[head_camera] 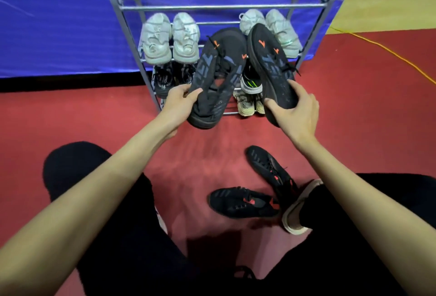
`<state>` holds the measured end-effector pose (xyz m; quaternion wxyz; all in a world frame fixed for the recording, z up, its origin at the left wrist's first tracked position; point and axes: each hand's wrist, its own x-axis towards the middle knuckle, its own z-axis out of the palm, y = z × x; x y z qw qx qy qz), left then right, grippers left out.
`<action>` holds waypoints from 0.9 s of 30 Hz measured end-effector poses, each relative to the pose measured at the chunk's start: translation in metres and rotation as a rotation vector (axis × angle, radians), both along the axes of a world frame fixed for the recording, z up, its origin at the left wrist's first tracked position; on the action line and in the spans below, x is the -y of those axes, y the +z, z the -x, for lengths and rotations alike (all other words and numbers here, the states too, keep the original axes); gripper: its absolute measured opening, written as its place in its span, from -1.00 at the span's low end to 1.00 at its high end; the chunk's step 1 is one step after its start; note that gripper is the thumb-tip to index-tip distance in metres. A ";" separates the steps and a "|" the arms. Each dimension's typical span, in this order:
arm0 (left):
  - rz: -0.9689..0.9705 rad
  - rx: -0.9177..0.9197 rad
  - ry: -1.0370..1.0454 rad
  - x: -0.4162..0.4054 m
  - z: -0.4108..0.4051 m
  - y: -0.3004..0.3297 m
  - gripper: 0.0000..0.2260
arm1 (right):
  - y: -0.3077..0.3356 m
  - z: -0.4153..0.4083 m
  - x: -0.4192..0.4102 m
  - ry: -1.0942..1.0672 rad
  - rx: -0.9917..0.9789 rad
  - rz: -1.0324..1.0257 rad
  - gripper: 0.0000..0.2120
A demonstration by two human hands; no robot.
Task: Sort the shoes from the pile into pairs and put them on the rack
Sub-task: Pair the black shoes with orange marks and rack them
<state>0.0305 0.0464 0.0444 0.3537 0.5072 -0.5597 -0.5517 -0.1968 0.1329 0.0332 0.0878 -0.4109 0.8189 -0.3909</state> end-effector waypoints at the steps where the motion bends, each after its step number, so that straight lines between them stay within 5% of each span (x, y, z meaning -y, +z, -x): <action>1: 0.005 -0.016 -0.005 0.005 0.001 0.005 -0.80 | 0.005 0.001 0.005 -0.008 -0.009 0.020 -0.34; 14: -0.007 -0.182 0.003 0.087 0.087 0.073 -0.80 | 0.065 0.061 0.094 -0.097 -0.082 0.057 -0.28; 24: 0.001 -0.203 0.056 0.173 0.178 0.091 -0.70 | 0.091 0.109 0.182 -0.145 -0.157 0.029 -0.42; 27: 0.006 -0.191 0.041 0.194 0.202 0.092 -0.83 | 0.091 0.120 0.206 -0.157 -0.245 0.009 -0.50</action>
